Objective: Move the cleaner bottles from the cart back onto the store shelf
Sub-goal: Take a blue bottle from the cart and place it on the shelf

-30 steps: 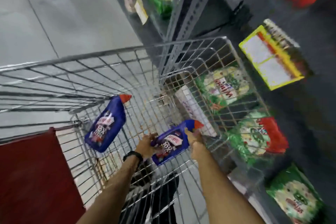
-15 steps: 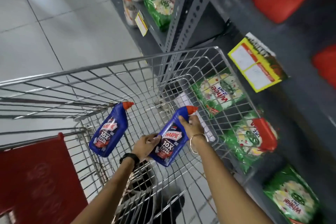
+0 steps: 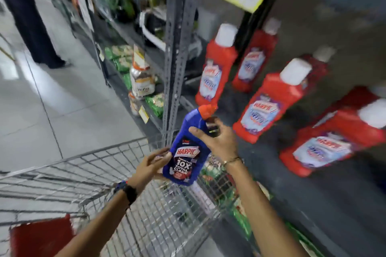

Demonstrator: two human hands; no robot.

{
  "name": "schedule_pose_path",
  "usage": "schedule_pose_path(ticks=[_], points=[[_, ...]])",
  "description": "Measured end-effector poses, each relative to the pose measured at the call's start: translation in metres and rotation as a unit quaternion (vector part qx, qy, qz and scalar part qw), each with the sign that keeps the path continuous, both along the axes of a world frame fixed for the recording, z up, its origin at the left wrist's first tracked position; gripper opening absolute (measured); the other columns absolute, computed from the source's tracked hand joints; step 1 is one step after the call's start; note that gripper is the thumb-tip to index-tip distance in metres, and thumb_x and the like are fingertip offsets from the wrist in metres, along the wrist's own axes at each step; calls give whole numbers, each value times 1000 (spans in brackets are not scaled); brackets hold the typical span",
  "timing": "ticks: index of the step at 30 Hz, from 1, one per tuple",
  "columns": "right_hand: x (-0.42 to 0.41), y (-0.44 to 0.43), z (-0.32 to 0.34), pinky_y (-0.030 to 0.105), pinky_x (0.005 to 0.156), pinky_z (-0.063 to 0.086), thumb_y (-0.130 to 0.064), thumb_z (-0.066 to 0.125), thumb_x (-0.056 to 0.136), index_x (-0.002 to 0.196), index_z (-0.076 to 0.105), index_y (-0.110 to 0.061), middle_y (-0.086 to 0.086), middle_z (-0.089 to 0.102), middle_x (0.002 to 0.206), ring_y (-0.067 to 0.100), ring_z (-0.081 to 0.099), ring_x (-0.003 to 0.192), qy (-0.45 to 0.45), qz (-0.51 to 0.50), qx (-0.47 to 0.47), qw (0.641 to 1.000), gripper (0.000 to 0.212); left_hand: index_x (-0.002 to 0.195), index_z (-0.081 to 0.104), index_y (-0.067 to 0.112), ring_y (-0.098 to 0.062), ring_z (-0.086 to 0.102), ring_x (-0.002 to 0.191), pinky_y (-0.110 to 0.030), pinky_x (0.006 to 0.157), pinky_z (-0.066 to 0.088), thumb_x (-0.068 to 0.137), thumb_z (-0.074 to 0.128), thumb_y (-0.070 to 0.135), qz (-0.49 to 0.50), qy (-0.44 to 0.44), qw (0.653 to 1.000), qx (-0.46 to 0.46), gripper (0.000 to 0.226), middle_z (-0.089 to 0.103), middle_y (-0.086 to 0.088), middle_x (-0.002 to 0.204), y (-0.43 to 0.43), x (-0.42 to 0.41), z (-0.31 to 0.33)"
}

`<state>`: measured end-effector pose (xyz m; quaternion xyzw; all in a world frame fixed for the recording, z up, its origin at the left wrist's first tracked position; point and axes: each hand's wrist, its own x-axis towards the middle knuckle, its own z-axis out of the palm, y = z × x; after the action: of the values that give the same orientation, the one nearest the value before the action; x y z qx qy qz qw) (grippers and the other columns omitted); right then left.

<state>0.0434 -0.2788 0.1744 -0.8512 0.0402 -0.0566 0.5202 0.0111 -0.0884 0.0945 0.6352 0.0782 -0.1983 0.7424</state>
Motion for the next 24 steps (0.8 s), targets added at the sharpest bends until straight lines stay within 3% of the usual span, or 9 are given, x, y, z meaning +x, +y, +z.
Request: schedule_pose_path(ticks=[4,7,10,13,16,20,22,24], points=[[-19,-11,70,17,62,48,-54,78,55,72,64,-34,-12,68,71,-1,60,63,-102,-36,-1,994,30,106,62,27,-16,69,86,-31,59,60,78,60,29,-3,-97,995,-13,28,69,-6,103,-12,0,65],[-35,-21,107,34,72,55,-64,70,52,85,69,-23,-3,73,83,13,66,77,-137,-57,1,989,53,104,64,27,-16,71,83,-29,56,59,73,62,34,-17,-142,990,-16,32,75,2,92,-26,-8,99],[-48,-33,128,41,76,55,-63,71,54,88,70,-21,-3,74,86,12,67,79,-156,-64,2,986,54,98,65,31,-17,72,81,-29,54,58,77,66,32,-22,-162,986,-24,21,76,4,90,-38,-18,119],[-58,-40,138,43,74,56,-65,70,55,84,70,-22,-3,74,83,13,68,77,-160,-69,-3,985,52,99,63,29,-18,71,84,-28,54,58,76,58,33,-29,-179,983,-21,24,74,6,96,-47,-30,132],[-67,-44,141,42,71,56,-62,70,59,82,70,-22,-4,74,80,10,67,74,-161,-61,-14,985,46,97,63,28,-20,71,84,-27,55,58,77,62,36,-31,-184,982,-24,22,74,6,96,-51,-41,135],[-84,-62,138,33,63,53,-65,68,59,78,68,-25,-9,73,78,8,65,71,-168,-77,-36,982,45,97,62,29,-17,72,82,-26,55,58,58,75,55,-50,-187,981,-20,49,75,7,93,-64,-53,141],[-96,-80,136,25,57,44,-69,66,58,69,62,-27,-11,67,68,5,58,62,-170,-89,-44,980,43,96,63,27,-17,72,80,-25,53,58,71,70,40,-67,-186,980,-23,29,75,7,90,-78,-58,142],[-114,-104,134,27,57,46,-71,64,57,70,63,-25,-11,68,68,4,59,62,-170,-112,-39,978,48,95,62,24,-15,72,77,-24,52,57,80,57,22,-91,-178,980,-27,15,76,8,87,-101,-65,140]])
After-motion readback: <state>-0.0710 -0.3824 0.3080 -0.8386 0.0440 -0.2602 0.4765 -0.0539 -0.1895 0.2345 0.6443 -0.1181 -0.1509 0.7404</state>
